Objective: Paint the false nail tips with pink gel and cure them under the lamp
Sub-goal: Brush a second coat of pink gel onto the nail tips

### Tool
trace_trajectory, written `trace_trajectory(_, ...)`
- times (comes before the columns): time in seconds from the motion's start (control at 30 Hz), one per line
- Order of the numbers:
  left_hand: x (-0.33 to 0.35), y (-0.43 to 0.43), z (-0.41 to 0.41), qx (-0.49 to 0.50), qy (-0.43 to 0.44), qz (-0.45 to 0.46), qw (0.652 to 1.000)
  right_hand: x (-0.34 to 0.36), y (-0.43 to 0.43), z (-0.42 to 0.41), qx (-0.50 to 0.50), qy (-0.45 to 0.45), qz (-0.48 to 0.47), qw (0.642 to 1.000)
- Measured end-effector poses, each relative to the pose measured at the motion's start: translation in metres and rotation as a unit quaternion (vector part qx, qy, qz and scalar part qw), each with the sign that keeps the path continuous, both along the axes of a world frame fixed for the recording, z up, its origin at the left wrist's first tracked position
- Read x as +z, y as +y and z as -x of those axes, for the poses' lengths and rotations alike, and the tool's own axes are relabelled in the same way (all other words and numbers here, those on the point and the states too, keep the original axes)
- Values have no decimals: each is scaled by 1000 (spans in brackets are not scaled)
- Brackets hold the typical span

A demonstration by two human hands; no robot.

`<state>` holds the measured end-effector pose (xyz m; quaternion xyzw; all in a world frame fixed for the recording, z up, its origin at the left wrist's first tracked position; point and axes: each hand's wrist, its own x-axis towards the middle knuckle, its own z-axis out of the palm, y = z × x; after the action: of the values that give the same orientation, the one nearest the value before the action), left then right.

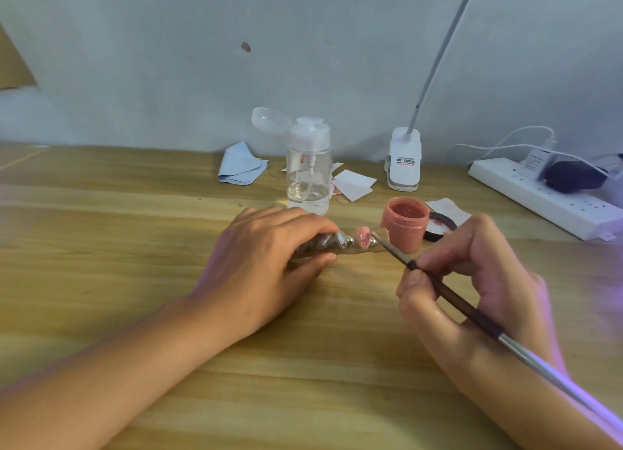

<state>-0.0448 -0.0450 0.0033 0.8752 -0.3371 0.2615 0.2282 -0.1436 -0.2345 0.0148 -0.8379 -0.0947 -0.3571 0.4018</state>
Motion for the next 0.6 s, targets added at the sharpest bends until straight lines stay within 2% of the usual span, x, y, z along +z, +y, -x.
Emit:
trace_trajectory(0.3,0,0,0,-1,2,-3,1000,0,1,0,-8,-1,4,1000)
trace_trajectory(0.5,1,-1,1,3,-5,4,1000,4,0,-3,8,-74,-19,997)
trace_trajectory(0.6,1,-1,2,6,-9,-1,1000,6,1,-5,-12,-66,3,998)
